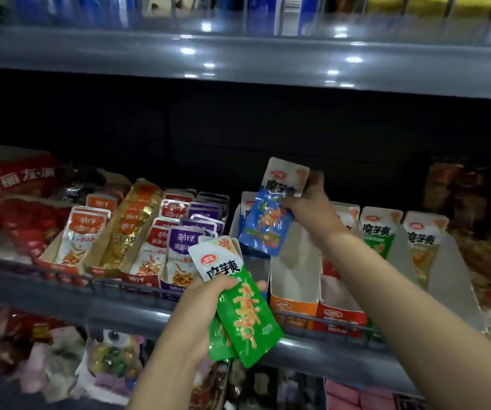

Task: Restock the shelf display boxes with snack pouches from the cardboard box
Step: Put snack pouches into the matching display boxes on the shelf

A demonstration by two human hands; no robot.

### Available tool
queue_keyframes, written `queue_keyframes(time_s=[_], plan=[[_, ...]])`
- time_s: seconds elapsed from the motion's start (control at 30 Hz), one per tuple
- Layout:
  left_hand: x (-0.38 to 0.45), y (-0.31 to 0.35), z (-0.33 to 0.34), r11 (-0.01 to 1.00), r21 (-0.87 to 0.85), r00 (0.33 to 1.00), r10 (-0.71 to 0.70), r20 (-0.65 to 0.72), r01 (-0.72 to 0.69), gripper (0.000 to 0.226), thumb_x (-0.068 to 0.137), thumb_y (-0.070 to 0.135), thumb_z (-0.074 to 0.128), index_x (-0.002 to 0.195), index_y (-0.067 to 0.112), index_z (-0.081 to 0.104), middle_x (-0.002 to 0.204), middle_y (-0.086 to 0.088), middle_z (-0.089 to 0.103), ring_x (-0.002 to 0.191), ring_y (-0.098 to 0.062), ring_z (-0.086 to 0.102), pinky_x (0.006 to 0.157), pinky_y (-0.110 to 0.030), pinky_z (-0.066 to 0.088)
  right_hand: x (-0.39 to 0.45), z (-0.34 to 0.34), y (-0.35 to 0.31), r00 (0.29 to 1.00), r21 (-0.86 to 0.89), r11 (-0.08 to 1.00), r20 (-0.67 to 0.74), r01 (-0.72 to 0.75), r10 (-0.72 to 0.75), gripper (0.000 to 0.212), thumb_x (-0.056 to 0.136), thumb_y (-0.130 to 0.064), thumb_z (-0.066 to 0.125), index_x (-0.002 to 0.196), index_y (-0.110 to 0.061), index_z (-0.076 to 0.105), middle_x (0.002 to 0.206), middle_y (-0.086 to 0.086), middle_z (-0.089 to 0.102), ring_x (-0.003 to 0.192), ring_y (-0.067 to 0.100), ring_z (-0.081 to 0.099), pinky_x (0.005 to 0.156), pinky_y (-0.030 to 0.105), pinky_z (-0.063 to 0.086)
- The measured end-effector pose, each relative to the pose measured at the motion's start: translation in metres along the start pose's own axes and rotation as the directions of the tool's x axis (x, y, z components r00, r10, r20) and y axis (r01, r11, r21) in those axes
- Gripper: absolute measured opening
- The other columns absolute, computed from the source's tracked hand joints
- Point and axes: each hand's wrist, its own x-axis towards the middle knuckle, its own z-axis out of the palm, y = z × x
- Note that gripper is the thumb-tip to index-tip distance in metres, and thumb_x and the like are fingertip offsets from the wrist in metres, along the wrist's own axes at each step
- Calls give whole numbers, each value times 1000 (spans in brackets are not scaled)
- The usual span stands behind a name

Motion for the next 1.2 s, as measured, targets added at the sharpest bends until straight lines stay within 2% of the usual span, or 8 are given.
queue_keyframes(time_s=[0.07,0.17,0.3,0.4,0.57,0.73,1.03,1.2], plan=[[3,-2,-3,1000,-9,1000,18,-25,-18,27,90,-1,51,116,1,53,86,-22,72,76,-31,72,64,-36,57,10,13,1,997,-142,987,25,73,-70,57,82,8,55,125,-14,26,90,-8,52,84,14,58,64,15,49],[7,-5,-11,994,69,984,97,-149,-88,27,86,2,61,112,5,60,89,-14,73,73,-27,71,57,-32,54,18,29,10,992,-323,938,62,127,-113,66,86,3,53,141,-11,18,101,1,57,96,27,62,71,27,48],[8,-5,-12,991,81,974,123,-192,-109,20,85,5,64,104,9,64,84,-8,74,68,-21,71,50,-28,53,31,35,23,991,-576,807,63,132,-117,37,91,-30,59,124,-16,54,108,12,66,102,32,61,75,30,46],[8,-5,-11,985,131,969,138,-203,-113,17,85,7,66,102,11,64,80,-4,75,68,-18,72,56,-29,53,41,29,29,992,-683,720,100,122,-73,35,90,-44,57,113,-19,66,108,11,66,106,31,58,86,34,49],[5,-4,-8,976,181,975,152,-160,-123,23,81,11,70,102,16,63,83,2,75,70,-12,72,52,-21,52,46,23,34,994,-636,765,95,103,-54,29,86,-34,66,111,-19,68,111,5,66,108,24,58,89,30,47],[6,-4,-8,962,235,972,175,-156,-135,22,78,10,73,98,15,67,87,-1,75,77,-19,72,65,-31,54,47,21,40,999,-424,905,-10,37,-46,25,79,-30,75,100,-17,71,90,-1,64,90,15,60,74,22,42],[7,-5,-7,950,251,968,220,-122,-185,24,79,5,71,101,16,65,89,0,75,83,-19,72,77,-40,56,43,17,42,996,-325,945,-63,36,-59,28,76,-23,78,101,-14,69,87,-3,63,83,9,57,74,23,44],[6,-7,-3,943,261,966,239,-94,-208,25,83,5,67,101,20,62,91,3,75,85,-15,71,76,-37,56,8,1,19,990,-183,976,90,120,-105,12,83,-24,71,93,-16,70,83,-10,65,69,-7,58,61,6,42]])
